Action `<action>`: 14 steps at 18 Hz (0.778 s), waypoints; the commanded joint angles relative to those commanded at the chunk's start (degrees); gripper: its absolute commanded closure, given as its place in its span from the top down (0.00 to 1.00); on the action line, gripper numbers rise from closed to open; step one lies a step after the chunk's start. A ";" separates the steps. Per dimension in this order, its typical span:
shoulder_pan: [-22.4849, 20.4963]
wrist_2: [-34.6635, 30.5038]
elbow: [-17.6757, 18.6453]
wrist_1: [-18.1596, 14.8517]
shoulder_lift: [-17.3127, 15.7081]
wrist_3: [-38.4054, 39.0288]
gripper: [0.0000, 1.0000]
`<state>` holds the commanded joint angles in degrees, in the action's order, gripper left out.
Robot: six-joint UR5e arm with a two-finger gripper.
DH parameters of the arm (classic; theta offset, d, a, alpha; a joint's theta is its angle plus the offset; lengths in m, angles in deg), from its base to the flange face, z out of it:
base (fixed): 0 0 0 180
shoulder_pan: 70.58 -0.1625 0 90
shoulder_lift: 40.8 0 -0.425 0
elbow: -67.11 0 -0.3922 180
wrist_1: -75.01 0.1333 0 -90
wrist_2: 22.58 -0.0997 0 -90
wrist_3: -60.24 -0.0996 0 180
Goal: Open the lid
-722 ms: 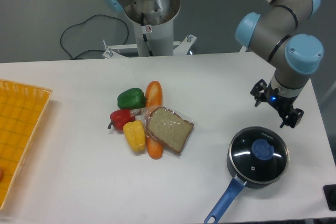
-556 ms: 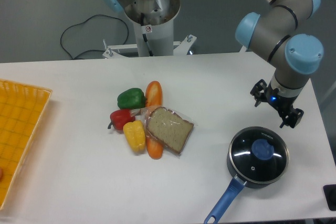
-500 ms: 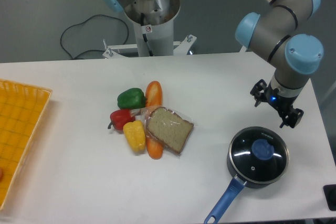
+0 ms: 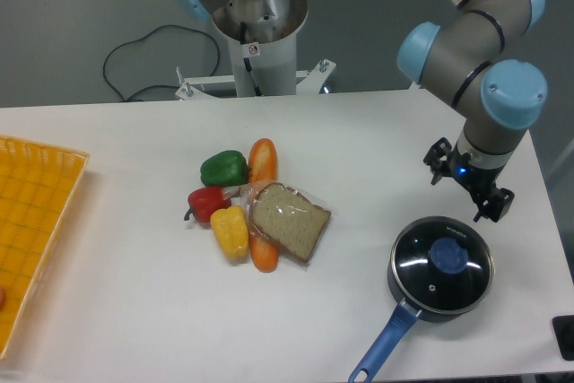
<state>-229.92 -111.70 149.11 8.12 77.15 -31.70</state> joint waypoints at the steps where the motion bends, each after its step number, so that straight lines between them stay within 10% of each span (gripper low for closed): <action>1: 0.35 0.00 0.00 0.17 0.00 0.61 1.00; 14: 2.02 -0.35 -2.28 0.18 1.32 10.99 1.00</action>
<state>-227.90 -112.05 146.83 8.30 78.46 -20.71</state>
